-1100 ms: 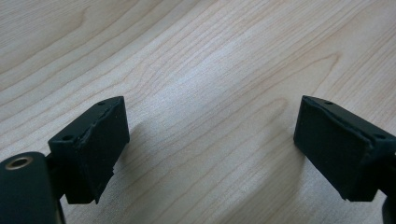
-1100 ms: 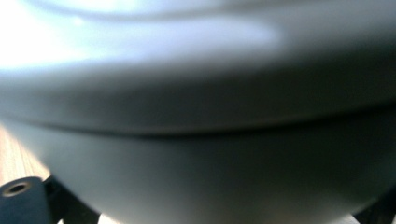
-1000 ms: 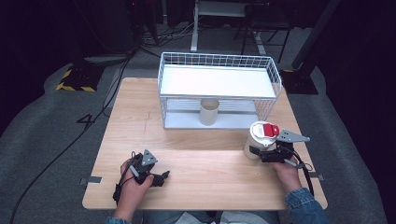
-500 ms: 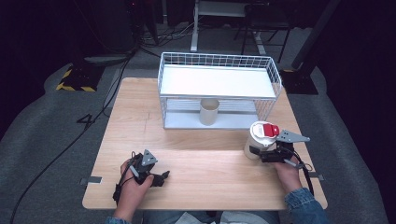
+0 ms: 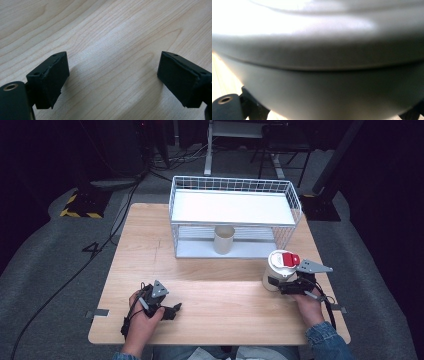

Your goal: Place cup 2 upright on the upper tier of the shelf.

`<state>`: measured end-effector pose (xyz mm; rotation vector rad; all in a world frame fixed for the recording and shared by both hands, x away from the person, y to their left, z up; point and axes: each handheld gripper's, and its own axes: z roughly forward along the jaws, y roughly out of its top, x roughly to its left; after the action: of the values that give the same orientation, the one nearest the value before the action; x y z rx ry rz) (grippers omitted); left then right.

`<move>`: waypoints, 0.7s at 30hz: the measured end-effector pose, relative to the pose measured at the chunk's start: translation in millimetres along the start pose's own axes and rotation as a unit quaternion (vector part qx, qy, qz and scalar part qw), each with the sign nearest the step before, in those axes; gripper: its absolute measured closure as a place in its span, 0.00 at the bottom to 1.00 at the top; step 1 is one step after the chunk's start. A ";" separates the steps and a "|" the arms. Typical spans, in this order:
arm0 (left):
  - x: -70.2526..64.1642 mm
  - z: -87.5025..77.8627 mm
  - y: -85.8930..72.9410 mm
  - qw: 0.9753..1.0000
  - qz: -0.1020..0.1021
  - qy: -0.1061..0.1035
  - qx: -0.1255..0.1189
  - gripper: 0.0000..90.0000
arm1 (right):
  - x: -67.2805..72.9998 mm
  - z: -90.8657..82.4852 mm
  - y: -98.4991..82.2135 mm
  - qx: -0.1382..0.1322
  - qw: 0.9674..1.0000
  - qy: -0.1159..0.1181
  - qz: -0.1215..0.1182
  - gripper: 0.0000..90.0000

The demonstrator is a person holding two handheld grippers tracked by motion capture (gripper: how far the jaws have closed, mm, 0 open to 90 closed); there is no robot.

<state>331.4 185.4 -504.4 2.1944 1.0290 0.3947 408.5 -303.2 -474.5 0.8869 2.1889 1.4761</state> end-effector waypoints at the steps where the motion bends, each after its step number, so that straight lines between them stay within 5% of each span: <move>1: 0.0 0.0 0.0 1.000 0.000 0.000 0.000 0.12 | -0.2 -1.0 0.8 0.000 1.000 -0.001 0.002 0.11; 21: 0.1 -0.2 0.1 1.000 0.000 -0.001 0.001 0.12 | 9.8 -24.5 48.5 -0.011 1.000 0.014 -0.006 0.11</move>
<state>331.4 185.5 -504.2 2.1964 1.0297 0.3910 401.1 -301.1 -419.8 0.8488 2.1896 1.5124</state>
